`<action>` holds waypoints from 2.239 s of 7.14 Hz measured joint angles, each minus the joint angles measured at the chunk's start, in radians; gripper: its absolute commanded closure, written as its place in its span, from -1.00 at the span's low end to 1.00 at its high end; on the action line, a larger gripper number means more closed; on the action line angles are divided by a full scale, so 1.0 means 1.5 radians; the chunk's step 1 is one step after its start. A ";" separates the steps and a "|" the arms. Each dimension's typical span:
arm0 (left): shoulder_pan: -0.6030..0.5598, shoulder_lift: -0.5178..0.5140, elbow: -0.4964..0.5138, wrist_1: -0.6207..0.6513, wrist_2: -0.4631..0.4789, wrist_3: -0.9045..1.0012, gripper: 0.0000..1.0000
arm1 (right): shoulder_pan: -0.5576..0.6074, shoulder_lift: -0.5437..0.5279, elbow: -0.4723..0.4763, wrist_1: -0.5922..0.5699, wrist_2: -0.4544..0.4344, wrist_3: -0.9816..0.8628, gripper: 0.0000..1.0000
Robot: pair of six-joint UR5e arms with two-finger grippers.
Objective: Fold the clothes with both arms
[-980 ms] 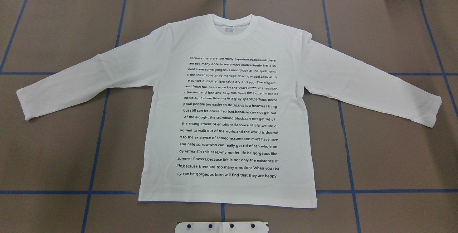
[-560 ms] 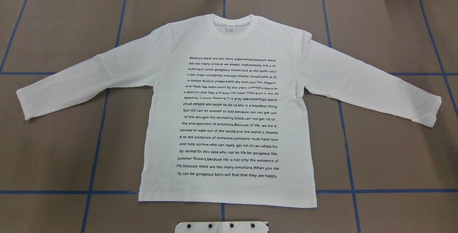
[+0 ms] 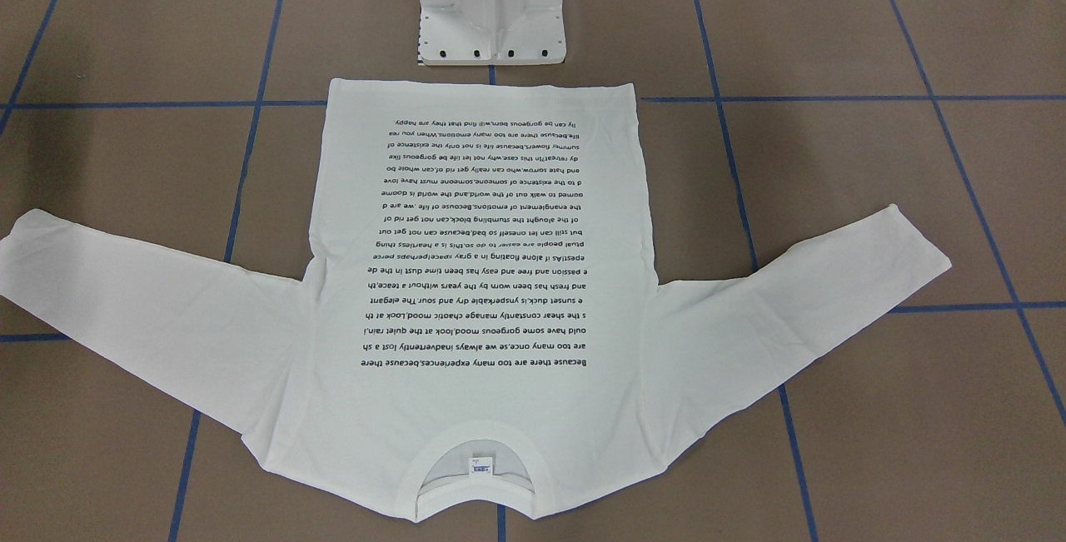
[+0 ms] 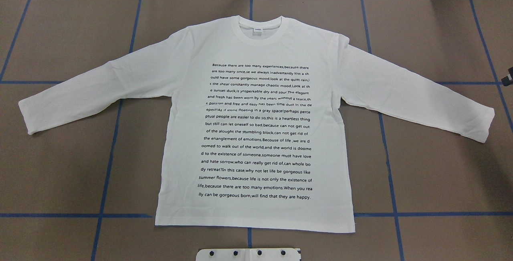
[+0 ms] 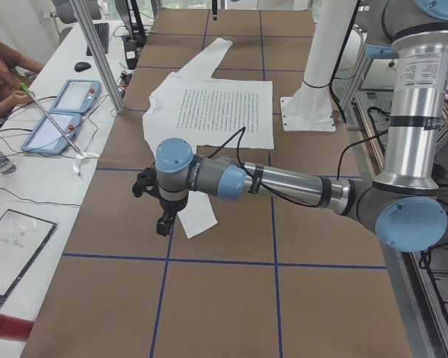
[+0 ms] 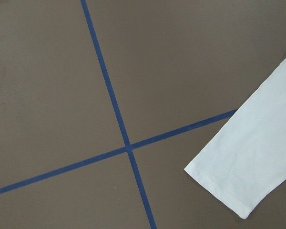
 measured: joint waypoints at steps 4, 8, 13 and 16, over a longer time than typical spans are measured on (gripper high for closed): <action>0.000 0.017 0.006 -0.059 0.000 -0.039 -1.00 | -0.061 -0.018 -0.142 0.275 -0.037 0.099 -1.00; 0.000 0.017 0.004 -0.060 0.001 -0.048 -1.00 | -0.115 -0.026 -0.151 0.293 -0.055 0.115 -0.92; 0.000 0.016 0.003 -0.060 0.002 -0.049 -1.00 | -0.120 -0.031 -0.175 0.285 -0.067 0.117 0.00; 0.000 0.014 0.003 -0.060 0.003 -0.051 -1.00 | -0.121 -0.030 -0.175 0.284 -0.063 0.118 0.94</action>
